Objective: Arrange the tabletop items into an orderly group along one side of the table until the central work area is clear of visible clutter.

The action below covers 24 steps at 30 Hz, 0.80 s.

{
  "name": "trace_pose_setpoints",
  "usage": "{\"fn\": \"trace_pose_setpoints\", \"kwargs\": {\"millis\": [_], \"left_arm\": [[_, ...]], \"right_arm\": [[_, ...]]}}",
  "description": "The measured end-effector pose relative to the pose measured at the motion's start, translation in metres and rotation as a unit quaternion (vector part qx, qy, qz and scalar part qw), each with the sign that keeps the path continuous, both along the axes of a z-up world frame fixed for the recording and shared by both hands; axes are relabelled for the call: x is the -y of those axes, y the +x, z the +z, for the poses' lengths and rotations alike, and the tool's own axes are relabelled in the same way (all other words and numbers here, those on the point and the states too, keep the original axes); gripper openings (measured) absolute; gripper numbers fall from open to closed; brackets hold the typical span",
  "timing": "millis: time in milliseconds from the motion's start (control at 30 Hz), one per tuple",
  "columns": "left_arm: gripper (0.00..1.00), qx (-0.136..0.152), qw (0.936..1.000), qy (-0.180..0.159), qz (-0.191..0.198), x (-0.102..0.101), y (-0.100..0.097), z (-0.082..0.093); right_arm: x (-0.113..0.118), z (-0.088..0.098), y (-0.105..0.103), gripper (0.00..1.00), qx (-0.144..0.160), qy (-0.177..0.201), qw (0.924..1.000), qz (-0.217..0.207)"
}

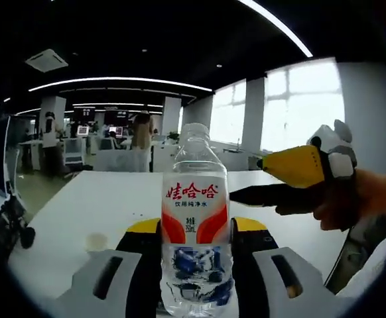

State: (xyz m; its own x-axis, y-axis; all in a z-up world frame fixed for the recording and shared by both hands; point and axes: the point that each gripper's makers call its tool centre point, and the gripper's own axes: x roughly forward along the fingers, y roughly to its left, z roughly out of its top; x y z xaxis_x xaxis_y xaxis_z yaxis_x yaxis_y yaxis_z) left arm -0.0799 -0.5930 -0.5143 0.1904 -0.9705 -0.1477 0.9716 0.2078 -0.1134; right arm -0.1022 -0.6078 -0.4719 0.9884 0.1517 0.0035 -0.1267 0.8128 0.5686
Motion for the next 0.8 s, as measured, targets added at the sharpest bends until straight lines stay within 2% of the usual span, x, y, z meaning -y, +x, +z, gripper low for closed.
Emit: {"fn": "trace_pose_setpoints", "kwargs": {"millis": [100,233,367,467,533,600,633,667,800], "left_arm": [[0.39,-0.004,0.9999,-0.003,-0.013,0.002,-0.011,0.000],[0.39,-0.006,0.9997,-0.007,-0.024,0.004,-0.024,0.000],[0.39,-0.005,0.9992,-0.017,-0.037,0.005,-0.034,0.004],[0.40,0.008,0.9990,-0.021,-0.038,0.004,-0.035,0.009],[0.40,0.010,0.9990,-0.020,-0.039,0.005,-0.035,0.009],[0.40,0.009,0.9991,-0.016,-0.038,0.005,-0.036,0.007],[0.40,0.007,0.9993,-0.015,-0.035,0.005,-0.036,0.005],[0.40,0.005,0.9993,-0.014,-0.033,0.005,-0.036,0.004],[0.42,0.002,0.9993,-0.023,-0.028,0.005,-0.036,0.006]], "right_arm": [[-0.002,0.008,0.004,0.66,0.010,0.004,0.9999,-0.001],[-0.009,0.007,0.011,0.67,0.003,-0.004,1.0000,-0.004],[-0.007,-0.014,0.015,0.63,-0.041,-0.012,0.9988,-0.024],[-0.007,-0.023,0.011,0.56,-0.055,-0.020,0.9979,-0.027],[-0.008,-0.023,0.011,0.52,-0.053,-0.015,0.9982,-0.022],[-0.015,-0.022,0.011,0.42,-0.057,-0.002,0.9984,-0.003],[-0.012,-0.029,0.011,0.41,-0.081,-0.005,0.9967,-0.007],[-0.015,-0.026,0.014,0.41,-0.078,0.011,0.9969,-0.005],[-0.016,-0.022,0.013,0.38,-0.072,-0.010,0.9974,-0.003]]}}
